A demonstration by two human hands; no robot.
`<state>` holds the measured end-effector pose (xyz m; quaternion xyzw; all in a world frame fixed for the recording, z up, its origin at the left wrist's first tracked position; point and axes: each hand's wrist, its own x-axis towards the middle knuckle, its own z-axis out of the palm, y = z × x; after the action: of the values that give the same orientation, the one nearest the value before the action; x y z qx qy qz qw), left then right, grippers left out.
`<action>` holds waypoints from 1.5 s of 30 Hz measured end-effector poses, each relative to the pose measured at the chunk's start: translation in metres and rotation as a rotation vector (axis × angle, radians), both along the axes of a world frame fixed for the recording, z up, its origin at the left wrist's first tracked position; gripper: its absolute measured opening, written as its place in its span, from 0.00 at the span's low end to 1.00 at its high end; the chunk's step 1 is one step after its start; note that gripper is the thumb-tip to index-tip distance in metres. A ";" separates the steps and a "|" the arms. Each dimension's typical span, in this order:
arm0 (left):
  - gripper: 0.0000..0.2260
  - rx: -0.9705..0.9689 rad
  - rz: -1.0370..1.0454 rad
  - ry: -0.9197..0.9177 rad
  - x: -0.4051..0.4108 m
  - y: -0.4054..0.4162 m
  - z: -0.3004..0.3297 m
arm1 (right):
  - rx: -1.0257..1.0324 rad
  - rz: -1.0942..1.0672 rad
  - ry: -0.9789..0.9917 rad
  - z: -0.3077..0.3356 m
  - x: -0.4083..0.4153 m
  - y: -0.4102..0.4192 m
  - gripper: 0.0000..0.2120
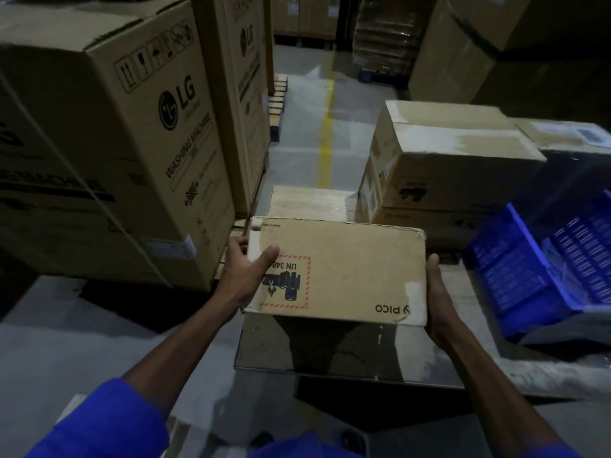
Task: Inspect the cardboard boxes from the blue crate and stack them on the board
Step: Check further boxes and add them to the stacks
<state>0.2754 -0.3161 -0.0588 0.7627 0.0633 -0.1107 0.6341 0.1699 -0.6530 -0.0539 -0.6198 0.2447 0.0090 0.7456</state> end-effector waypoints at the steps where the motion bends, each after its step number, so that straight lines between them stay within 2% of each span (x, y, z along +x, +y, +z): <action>1: 0.44 -0.005 0.005 0.009 0.001 0.002 0.001 | 0.006 -0.005 0.007 -0.002 0.000 -0.002 0.47; 3: 0.41 0.016 0.028 0.029 0.002 0.004 0.007 | -0.078 -0.004 0.034 -0.005 0.003 -0.001 0.38; 5: 0.33 0.053 0.037 0.025 0.005 0.011 0.009 | -0.228 0.028 0.110 -0.015 0.013 0.000 0.22; 6: 0.29 0.073 0.035 0.019 0.006 0.016 0.012 | -0.282 0.051 0.168 -0.023 0.018 0.001 0.17; 8: 0.28 0.062 0.038 0.019 0.010 0.026 0.011 | -0.274 0.104 0.265 -0.041 0.027 0.001 0.15; 13: 0.33 0.023 0.085 0.028 0.012 0.042 0.010 | -0.095 0.128 0.292 -0.062 0.037 0.004 0.18; 16: 0.28 0.066 0.090 -0.032 0.008 0.042 0.016 | -0.079 0.079 0.210 -0.051 0.035 0.014 0.25; 17: 0.26 0.105 0.092 -0.073 0.008 0.044 0.017 | -0.060 0.016 0.198 -0.043 0.032 0.017 0.27; 19: 0.25 0.228 0.053 -0.131 0.006 0.042 0.023 | 0.005 -0.092 0.135 -0.028 0.025 0.018 0.25; 22: 0.22 0.379 -0.041 -0.169 -0.004 0.024 0.032 | 0.174 -0.132 0.001 -0.010 0.019 0.004 0.27; 23: 0.24 0.405 -0.082 -0.182 -0.006 0.017 0.029 | 0.236 -0.144 -0.036 -0.003 0.017 -0.002 0.28; 25: 0.35 0.390 -0.153 -0.174 -0.009 0.004 0.021 | 0.307 -0.125 -0.080 0.012 0.014 -0.012 0.28; 27: 0.41 0.338 -0.195 -0.138 0.000 -0.001 -0.006 | 0.301 -0.071 -0.106 0.023 0.014 -0.019 0.27; 29: 0.34 0.299 -0.239 -0.074 0.001 -0.009 -0.016 | 0.236 -0.034 -0.151 0.031 0.015 -0.021 0.27; 32: 0.11 0.149 -0.292 -0.039 -0.016 -0.026 0.005 | 0.070 0.026 -0.188 0.041 0.018 -0.016 0.39; 36: 0.10 -0.048 -0.242 0.127 -0.015 -0.032 0.006 | 0.079 0.078 -0.168 0.044 0.016 -0.013 0.55; 38: 0.13 -0.096 -0.233 0.155 -0.013 -0.029 0.010 | 0.061 0.066 -0.167 0.042 0.017 -0.014 0.55; 41: 0.34 -0.194 -0.240 0.200 -0.009 -0.028 0.014 | 0.032 0.041 -0.228 0.043 0.017 -0.014 0.32; 42: 0.41 -0.224 -0.257 0.204 -0.009 -0.028 0.019 | 0.020 0.041 -0.247 0.043 0.017 -0.014 0.29; 45: 0.48 -0.289 -0.299 0.168 -0.006 -0.026 0.031 | 0.004 0.078 -0.290 0.039 0.016 -0.015 0.33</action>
<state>0.2690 -0.3426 -0.0275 0.6527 -0.0147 -0.2745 0.7060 0.1860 -0.6681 -0.0150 -0.6221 0.1103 -0.0510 0.7735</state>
